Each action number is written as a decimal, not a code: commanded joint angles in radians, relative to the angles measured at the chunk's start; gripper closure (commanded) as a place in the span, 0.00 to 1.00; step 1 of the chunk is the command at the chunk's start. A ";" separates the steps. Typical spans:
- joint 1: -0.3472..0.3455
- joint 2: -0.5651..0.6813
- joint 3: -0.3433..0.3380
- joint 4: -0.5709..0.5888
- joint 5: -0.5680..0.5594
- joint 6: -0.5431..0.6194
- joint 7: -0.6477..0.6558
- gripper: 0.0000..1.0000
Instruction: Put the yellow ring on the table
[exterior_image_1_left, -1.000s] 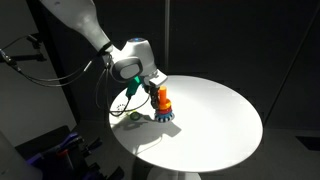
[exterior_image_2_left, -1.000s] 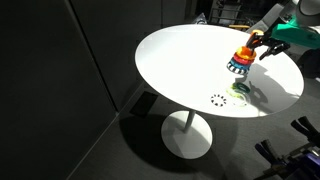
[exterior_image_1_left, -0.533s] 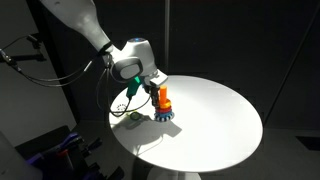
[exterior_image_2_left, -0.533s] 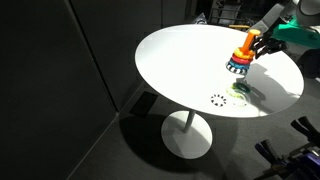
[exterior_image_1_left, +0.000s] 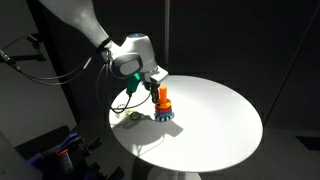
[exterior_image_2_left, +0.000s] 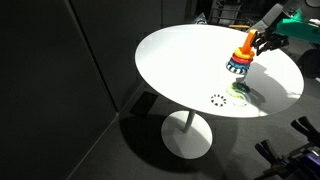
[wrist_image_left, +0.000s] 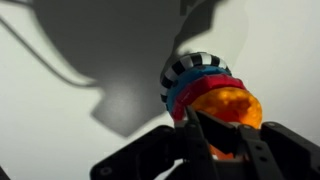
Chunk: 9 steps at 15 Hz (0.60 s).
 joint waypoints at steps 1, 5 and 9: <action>-0.030 -0.055 0.031 0.010 0.024 -0.103 -0.079 0.94; -0.034 -0.069 0.034 0.027 -0.022 -0.228 -0.141 0.56; -0.034 -0.062 0.034 0.046 -0.061 -0.293 -0.179 0.24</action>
